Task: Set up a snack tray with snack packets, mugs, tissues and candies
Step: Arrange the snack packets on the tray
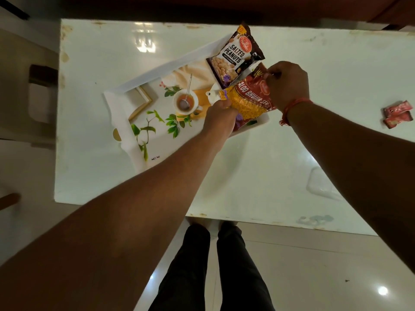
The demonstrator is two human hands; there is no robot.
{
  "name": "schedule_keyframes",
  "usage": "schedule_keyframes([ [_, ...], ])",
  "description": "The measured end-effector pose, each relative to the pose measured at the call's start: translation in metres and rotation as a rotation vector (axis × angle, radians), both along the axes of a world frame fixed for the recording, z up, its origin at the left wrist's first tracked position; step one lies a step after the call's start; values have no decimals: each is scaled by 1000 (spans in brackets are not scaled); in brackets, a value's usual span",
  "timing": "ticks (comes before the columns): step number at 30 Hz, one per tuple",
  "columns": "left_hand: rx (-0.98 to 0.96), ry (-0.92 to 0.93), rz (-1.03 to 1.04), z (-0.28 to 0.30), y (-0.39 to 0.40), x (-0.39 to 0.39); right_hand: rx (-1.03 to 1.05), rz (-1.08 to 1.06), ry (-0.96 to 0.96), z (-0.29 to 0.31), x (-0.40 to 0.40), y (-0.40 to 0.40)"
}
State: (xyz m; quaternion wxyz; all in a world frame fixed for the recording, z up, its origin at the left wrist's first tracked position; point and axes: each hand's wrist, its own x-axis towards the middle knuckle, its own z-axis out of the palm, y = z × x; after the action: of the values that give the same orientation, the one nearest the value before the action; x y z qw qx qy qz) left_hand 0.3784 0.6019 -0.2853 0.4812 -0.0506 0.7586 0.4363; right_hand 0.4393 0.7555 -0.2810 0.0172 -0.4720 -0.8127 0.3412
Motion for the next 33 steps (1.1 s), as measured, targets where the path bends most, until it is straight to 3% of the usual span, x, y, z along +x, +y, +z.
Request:
schedule_keyframes([
  [11,-49,131,-29,-12,-17,-7,32,-37,42,-5,17,-8],
  [16,-127,426,-303,-5,-51,-10,70,2,10,1,31,-21],
  [20,-163,778,-643,11,-95,-20,211,137,-84,20,35,-42],
  [23,-238,911,-735,26,-125,-31,337,308,-145,35,30,-61],
  [27,-379,1002,-747,42,-159,-42,391,528,-179,52,19,-89],
  [33,-502,961,-776,59,-215,-78,392,763,-280,67,-41,-156],
])
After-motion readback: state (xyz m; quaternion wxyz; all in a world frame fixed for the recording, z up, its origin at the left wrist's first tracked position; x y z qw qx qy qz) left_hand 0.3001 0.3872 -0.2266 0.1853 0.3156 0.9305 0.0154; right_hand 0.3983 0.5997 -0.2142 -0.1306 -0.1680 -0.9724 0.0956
